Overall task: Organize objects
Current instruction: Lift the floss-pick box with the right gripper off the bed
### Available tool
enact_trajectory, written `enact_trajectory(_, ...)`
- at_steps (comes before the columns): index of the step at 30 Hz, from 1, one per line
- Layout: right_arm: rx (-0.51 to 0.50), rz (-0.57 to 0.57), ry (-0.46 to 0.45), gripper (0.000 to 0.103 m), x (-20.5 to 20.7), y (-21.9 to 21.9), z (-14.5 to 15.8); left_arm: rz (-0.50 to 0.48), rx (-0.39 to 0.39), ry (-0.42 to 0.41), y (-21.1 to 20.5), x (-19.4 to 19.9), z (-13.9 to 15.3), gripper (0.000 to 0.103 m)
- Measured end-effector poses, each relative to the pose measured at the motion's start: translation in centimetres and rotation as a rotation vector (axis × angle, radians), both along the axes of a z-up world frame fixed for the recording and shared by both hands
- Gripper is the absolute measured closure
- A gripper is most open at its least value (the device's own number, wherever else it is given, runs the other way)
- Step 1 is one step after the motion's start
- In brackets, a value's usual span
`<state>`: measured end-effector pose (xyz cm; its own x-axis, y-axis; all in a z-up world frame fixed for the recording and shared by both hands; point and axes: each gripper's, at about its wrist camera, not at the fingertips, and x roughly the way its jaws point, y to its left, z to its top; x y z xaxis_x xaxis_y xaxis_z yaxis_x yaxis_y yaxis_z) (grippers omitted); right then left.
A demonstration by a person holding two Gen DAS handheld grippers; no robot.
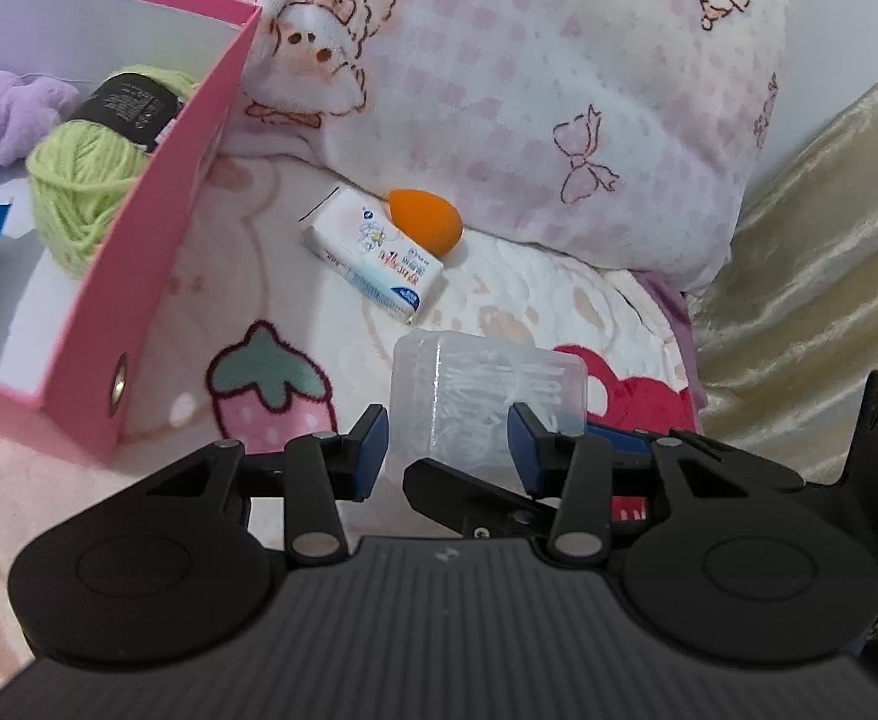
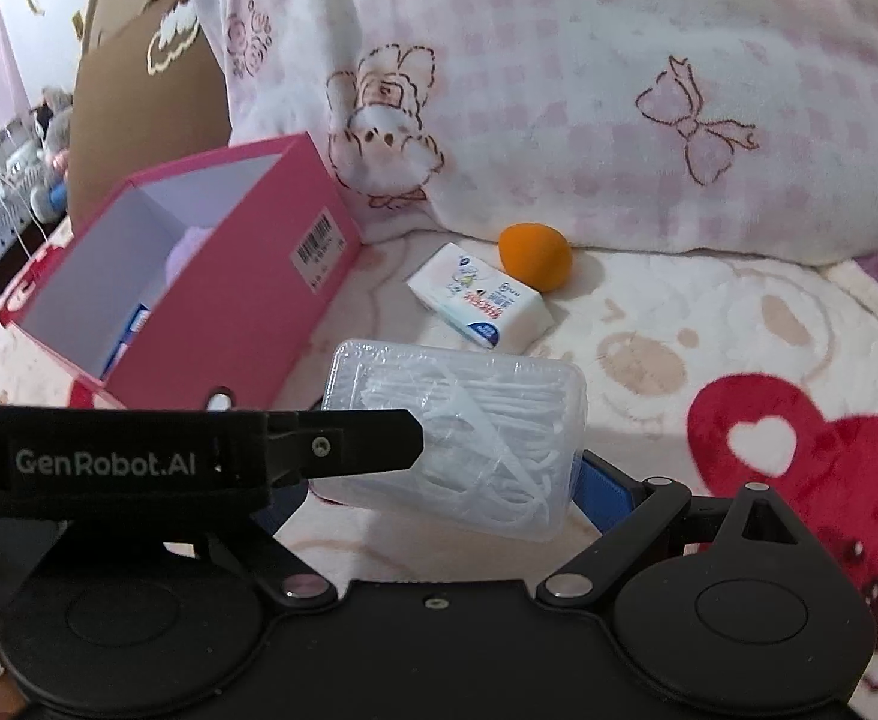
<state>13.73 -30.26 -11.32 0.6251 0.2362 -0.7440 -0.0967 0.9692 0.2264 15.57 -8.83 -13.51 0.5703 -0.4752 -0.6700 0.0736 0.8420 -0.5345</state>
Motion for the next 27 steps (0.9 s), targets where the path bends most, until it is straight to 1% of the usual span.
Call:
enact_trajectory(1, 0.002, 0.0, -0.002, 0.007, -0.3, 0.1, 0.1, -0.004, -0.004, 0.015, 0.2, -0.2, 0.2, 0.061)
enact_trajectory(4, 0.01, -0.002, -0.017, 0.007, -1.3, 0.5, 0.9, -0.009, -0.02, 0.027, 0.7, -0.9, 0.9, 0.061)
enact_trajectory(7, 0.029, -0.002, -0.023, 0.007, -2.2, 0.8, 1.8, -0.011, -0.018, 0.025, 1.1, -1.8, 1.9, 0.061)
enact_trajectory(11, 0.052, -0.004, -0.04, 0.007, -3.3, 1.1, 2.8, -0.026, 0.009, -0.001, 1.1, -3.0, 3.3, 0.061)
enact_trajectory(14, 0.046, -0.007, -0.053, 0.007, -4.4, 1.7, 3.5, -0.035, 0.009, -0.003, 1.3, -4.0, 4.1, 0.061)
enact_trajectory(17, 0.005, -0.007, -0.056, 0.007, -5.3, 2.7, 4.1, -0.05, 0.004, 0.019, 1.5, -4.7, 4.5, 0.061)
enact_trajectory(20, -0.019, -0.001, -0.036, 0.007, -5.5, 3.3, 4.5, -0.069, 0.034, 0.036, 1.2, -5.2, 5.2, 0.061)
enact_trajectory(24, 0.016, -0.019, 0.021, 0.007, -5.6, 3.5, 5.2, -0.091, 0.087, 0.061, 1.0, -5.5, 6.5, 0.061)
enact_trajectory(27, 0.026, -0.034, 0.048, 0.007, -6.2, 4.1, 5.7, -0.101, 0.09, 0.077, 1.4, -6.0, 7.2, 0.061)
